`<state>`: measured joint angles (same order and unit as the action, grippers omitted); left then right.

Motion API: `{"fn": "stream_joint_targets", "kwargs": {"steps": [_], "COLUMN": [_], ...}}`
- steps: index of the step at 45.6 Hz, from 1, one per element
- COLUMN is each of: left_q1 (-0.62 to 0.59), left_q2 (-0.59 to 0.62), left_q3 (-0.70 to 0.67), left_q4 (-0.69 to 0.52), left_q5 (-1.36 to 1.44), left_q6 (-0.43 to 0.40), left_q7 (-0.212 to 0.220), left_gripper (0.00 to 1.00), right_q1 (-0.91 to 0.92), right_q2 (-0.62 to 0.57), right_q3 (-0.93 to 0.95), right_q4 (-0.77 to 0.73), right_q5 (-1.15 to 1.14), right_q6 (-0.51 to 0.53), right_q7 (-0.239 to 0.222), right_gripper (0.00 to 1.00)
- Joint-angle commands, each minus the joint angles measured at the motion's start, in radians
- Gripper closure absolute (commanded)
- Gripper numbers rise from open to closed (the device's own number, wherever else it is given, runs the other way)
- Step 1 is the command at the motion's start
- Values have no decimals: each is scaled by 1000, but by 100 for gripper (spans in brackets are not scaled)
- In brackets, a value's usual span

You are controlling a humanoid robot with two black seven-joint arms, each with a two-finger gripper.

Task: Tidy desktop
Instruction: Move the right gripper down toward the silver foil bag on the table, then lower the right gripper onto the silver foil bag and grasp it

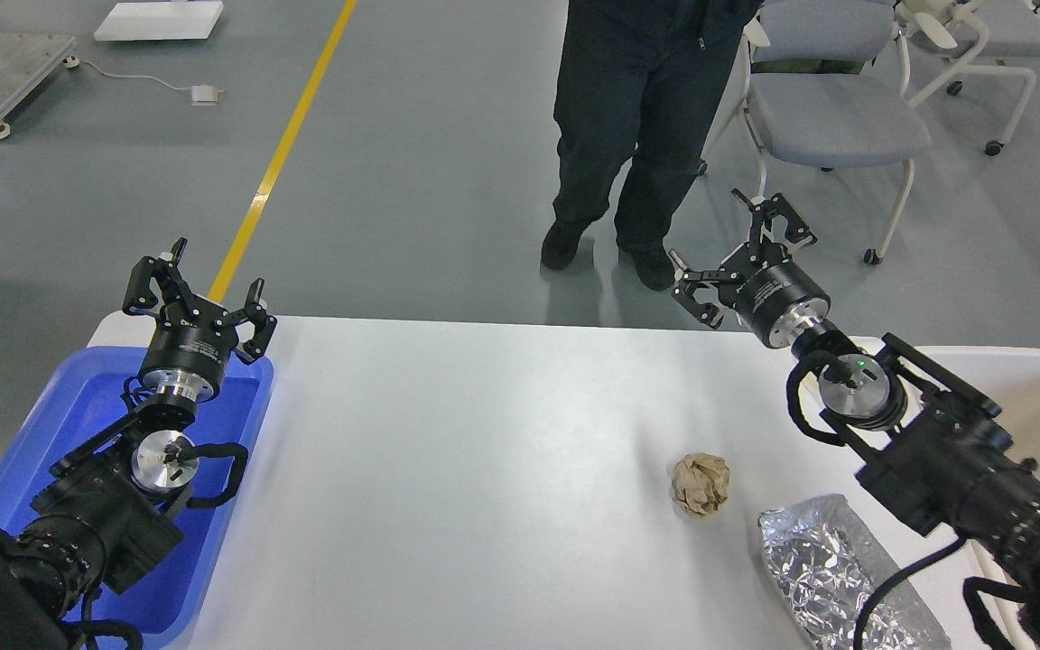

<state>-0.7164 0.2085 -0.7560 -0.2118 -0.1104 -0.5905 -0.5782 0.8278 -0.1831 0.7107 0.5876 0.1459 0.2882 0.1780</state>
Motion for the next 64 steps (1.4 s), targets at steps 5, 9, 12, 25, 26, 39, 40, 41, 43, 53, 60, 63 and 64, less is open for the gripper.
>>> {"fn": "stream_joint_targets", "kwargs": {"steps": [5,9,12,25,26,39,40,41,43,53,60,63,64], "left_q1": [0,0,0,0,0,0,0,0,0,0,0,0,0], "left_q2": [0,0,0,0,0,0,0,0,0,0,0,0,0], "left_q3": [0,1,0,0,0,0,0,0,0,0,0,0,0], "left_q4": [0,0,0,0,0,0,0,0,0,0,0,-1,0], "left_q5": [0,0,0,0,0,0,0,0,0,0,0,0,0], "left_q6": [1,0,0,0,0,0,0,0,0,0,0,0,0], "left_q7": [0,0,0,0,0,0,0,0,0,0,0,0,0], "left_gripper": [0,0,0,0,0,0,0,0,0,0,0,0,0], "right_q1": [-45,-52,-52,-33,-32,27,33,40,59,227,425,490,508], "right_q2": [-214,-266,-306,-536,-553,-690,-696,-704,-713,-730,-730,-730,-730], "right_q3": [-2,-42,-89,-284,-296,-465,-476,-485,-505,-654,-927,-1034,-1065], "right_q4": [279,363,411,578,589,670,672,675,679,686,722,736,738], "right_q5": [-150,-186,-201,-377,-399,-771,-804,-839,-906,-1192,-1266,-1270,-1275], "right_q6": [-67,-101,-121,-124,-124,-119,-119,-119,-118,-104,-106,-106,-107], "right_q7": [-5,-5,-5,-5,-5,0,0,0,0,8,34,51,57], "right_gripper": [0,0,0,0,0,0,0,0,0,0,0,0,0]}}
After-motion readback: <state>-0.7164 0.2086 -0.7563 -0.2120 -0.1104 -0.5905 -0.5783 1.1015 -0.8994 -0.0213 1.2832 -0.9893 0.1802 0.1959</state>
